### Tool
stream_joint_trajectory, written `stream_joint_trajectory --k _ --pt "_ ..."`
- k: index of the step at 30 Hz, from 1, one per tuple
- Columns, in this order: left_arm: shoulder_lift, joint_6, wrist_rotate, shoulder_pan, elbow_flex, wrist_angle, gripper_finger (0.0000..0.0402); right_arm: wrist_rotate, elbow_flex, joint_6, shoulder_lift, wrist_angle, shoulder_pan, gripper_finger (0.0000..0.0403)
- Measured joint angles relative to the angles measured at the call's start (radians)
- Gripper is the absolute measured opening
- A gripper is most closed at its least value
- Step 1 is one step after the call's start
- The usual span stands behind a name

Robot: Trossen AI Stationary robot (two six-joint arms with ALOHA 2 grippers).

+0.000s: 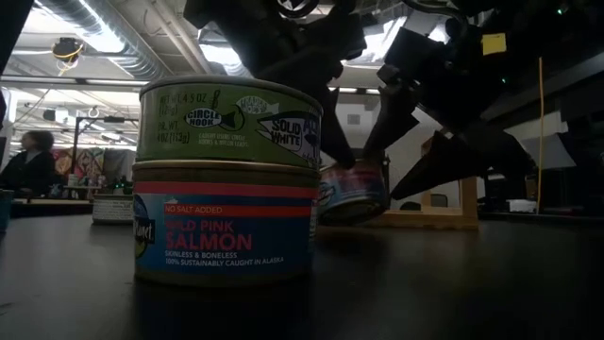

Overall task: Stack canned seafood by type on shelf
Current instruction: Stack the blue tuna can on top of the other blue tuna can on the shelf

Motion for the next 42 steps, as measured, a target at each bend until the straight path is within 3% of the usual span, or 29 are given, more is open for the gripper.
stream_joint_trajectory --k 13,25,38,42 --pt "-0.016 -0.028 0.010 0.000 0.000 0.050 0.0000 0.003 0.000 0.000 0.000 -0.002 0.000 0.0335" --pt "-0.051 -0.031 0.053 0.000 0.000 0.064 0.0000 0.080 0.000 -0.003 0.000 0.000 0.001 0.0330" --pt "-0.052 0.033 0.050 0.000 0.000 0.065 0.0000 0.076 -0.001 -0.011 0.001 -0.002 0.001 0.0187" --pt "-0.053 0.049 0.048 0.000 0.000 0.066 0.0000 0.075 -0.001 -0.011 0.001 -0.002 0.001 0.0178"
